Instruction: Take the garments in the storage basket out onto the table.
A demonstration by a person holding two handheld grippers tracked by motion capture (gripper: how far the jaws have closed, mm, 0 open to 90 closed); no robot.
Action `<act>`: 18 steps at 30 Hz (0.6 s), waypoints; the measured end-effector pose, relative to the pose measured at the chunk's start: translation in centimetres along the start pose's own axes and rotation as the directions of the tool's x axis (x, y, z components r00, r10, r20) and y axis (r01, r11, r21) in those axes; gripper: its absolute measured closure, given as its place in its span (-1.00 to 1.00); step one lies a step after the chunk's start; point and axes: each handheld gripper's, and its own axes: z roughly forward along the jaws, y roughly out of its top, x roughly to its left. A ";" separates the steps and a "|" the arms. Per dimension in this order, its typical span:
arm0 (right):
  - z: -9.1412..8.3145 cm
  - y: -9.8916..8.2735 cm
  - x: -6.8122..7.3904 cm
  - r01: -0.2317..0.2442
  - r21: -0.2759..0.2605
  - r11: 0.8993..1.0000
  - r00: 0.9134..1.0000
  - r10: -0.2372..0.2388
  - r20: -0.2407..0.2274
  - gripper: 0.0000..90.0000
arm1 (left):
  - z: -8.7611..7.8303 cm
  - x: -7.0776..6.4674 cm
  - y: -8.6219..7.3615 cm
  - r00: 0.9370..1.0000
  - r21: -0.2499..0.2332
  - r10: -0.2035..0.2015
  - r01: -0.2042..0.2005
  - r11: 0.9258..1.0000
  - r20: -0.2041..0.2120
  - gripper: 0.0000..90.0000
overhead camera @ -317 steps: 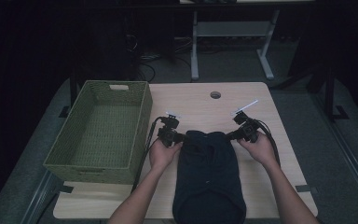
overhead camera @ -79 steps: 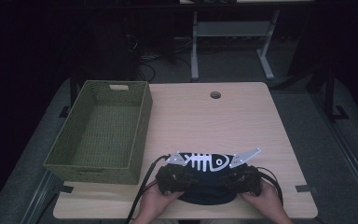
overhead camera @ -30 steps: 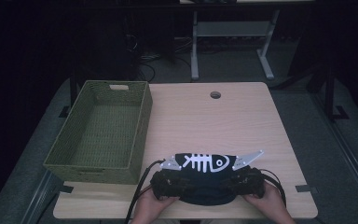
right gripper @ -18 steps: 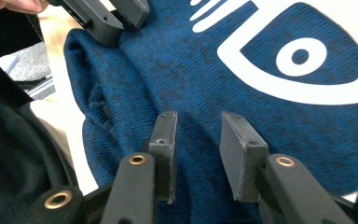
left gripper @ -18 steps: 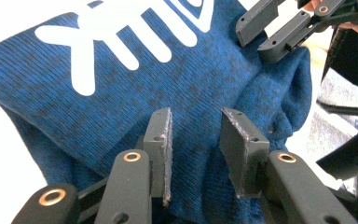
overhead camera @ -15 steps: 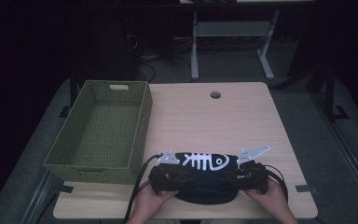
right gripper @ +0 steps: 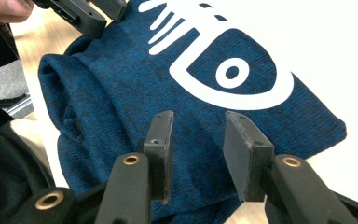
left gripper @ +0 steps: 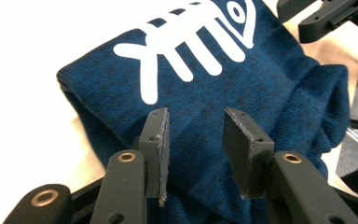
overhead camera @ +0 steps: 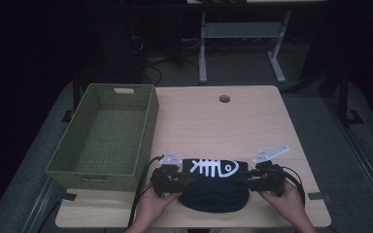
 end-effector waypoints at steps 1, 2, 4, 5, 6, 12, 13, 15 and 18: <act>0.0 0.0 -0.1 -0.003 -0.001 1.000 1.000 0.003 0.001 0.37 | 0.0 0.0 0.0 1.000 -0.001 -0.007 0.007 1.000 -0.001 0.34; 0.0 0.0 -0.1 -0.006 -0.002 1.000 1.000 0.006 0.005 0.37 | 0.0 0.1 0.0 1.000 -0.001 -0.008 0.008 1.000 -0.003 0.34; 0.0 0.1 -0.2 -0.009 0.000 1.000 1.000 0.009 0.015 0.36 | 0.0 0.1 0.0 1.000 0.000 -0.010 0.010 1.000 -0.007 0.32; -0.1 0.1 -0.3 -0.013 0.000 1.000 1.000 0.013 0.019 0.36 | 0.0 0.1 0.0 1.000 -0.001 -0.012 0.012 1.000 -0.010 0.32; -0.1 0.1 -0.4 -0.017 0.001 1.000 1.000 0.017 0.020 0.35 | 0.0 0.1 0.0 1.000 0.000 -0.013 0.013 1.000 -0.009 0.32; -0.1 -0.1 -0.7 -0.032 0.003 0.999 0.999 0.032 0.031 0.33 | 0.1 0.4 0.0 1.000 0.004 -0.019 0.019 1.000 -0.014 0.30; -0.1 -0.1 -0.8 -0.039 0.003 0.999 0.999 0.039 0.031 0.33 | 0.1 0.4 0.0 1.000 0.004 -0.021 0.021 1.000 -0.016 0.30; -0.2 -0.3 -1.0 -0.042 0.005 0.999 0.998 0.041 0.039 0.32 | 0.1 0.5 0.0 1.000 0.003 -0.025 0.025 1.000 -0.018 0.30; -0.2 -0.4 -1.2 -0.046 0.010 0.999 0.998 0.045 0.044 0.31 | 0.1 0.6 0.0 1.000 0.007 -0.024 0.024 1.000 -0.018 0.29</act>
